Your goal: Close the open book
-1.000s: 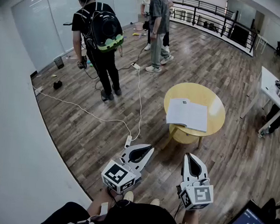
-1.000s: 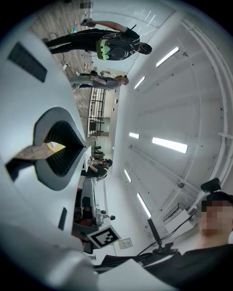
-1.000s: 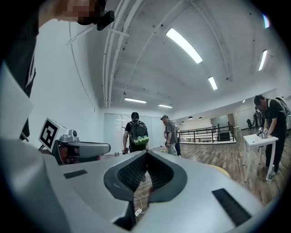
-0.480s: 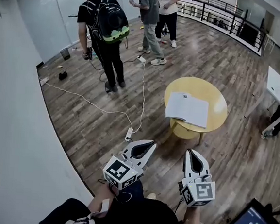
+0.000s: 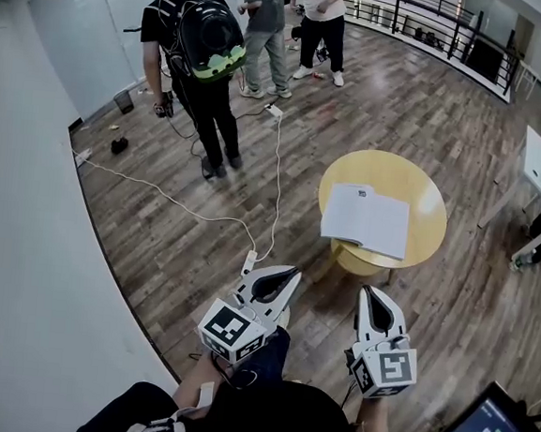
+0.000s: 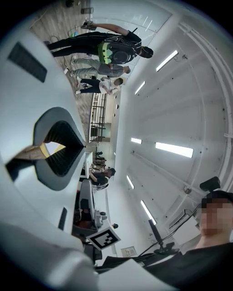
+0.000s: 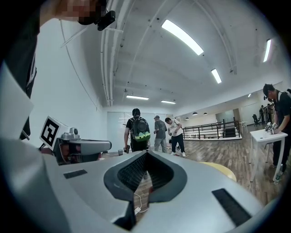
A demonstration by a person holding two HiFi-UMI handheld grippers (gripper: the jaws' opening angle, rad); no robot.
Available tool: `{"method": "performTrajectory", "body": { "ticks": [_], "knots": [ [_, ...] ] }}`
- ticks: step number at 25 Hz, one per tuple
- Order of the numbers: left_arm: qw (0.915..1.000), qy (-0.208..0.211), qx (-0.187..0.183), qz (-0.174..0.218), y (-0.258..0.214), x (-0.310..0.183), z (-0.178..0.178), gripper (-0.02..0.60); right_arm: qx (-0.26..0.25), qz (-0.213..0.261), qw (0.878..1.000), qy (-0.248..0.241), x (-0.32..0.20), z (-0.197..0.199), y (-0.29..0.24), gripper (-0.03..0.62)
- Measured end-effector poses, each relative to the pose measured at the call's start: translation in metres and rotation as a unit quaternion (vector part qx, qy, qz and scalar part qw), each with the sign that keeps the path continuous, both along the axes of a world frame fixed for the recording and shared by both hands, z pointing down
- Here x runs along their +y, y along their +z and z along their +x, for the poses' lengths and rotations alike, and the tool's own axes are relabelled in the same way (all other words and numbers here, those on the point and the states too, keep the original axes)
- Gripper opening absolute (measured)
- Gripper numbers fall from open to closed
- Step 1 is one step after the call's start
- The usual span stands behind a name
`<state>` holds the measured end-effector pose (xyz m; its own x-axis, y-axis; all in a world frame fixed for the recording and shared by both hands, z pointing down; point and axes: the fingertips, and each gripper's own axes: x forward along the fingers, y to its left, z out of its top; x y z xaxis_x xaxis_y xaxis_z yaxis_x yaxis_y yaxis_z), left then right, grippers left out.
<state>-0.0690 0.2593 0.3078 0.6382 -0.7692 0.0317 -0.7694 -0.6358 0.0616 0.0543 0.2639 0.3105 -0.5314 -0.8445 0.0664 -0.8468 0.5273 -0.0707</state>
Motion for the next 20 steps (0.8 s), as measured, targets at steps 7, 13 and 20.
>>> {"method": "performTrajectory", "body": {
  "ticks": [7,13,20],
  "knots": [
    [0.9997,0.024,-0.004,0.0,0.001,-0.089,-0.02,-0.002,0.003,-0.006,1.0,0.022,-0.081,-0.022,-0.001,-0.003],
    [0.9991,0.041,-0.014,-0.004,-0.003,-0.169,-0.044,-0.003,0.002,-0.013,0.999,0.048,-0.163,-0.042,-0.007,-0.003],
    [0.9986,0.049,-0.012,-0.013,0.002,-0.239,-0.072,-0.003,0.007,-0.016,0.997,0.069,-0.232,-0.061,-0.008,-0.003]
  ]
}}
